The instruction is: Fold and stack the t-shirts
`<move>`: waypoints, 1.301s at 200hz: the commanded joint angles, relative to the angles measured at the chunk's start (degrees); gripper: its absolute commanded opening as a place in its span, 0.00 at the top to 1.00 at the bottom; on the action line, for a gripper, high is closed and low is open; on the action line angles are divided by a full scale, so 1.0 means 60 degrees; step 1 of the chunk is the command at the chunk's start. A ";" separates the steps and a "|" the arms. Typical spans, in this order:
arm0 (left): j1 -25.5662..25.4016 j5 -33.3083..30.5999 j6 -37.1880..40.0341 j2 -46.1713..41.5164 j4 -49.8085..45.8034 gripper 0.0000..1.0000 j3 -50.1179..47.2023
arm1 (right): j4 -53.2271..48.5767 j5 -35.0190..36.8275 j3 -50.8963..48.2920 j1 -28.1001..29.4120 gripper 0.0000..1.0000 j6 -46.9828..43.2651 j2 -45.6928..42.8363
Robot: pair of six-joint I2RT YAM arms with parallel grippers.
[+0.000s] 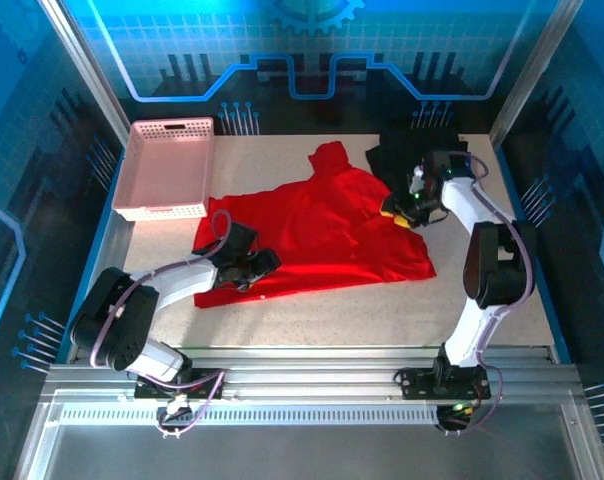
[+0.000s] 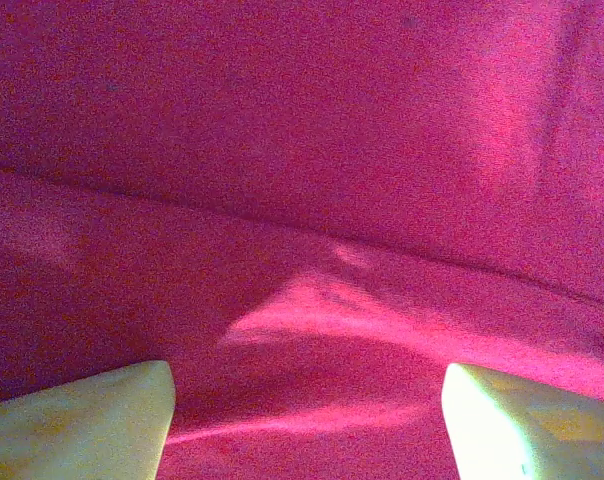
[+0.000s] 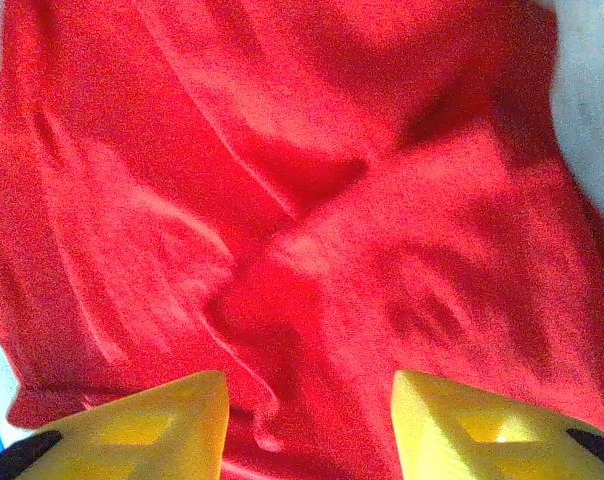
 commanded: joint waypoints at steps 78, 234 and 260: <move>0.0696 -0.1384 -0.0381 0.0874 -0.3101 0.31 0.0742 | -0.0749 0.2756 -0.3282 -0.0694 0.59 0.1113 -0.0485; -0.0492 -0.0852 -0.1692 -0.2341 -0.5438 0.28 -0.0700 | -0.1417 0.3267 -0.5430 -0.1807 0.49 0.1993 -0.3856; -0.0327 -0.1217 -0.1767 -0.2873 -0.5714 0.21 0.0370 | -0.1293 0.2801 -0.4010 -0.0990 0.42 0.1147 -0.4102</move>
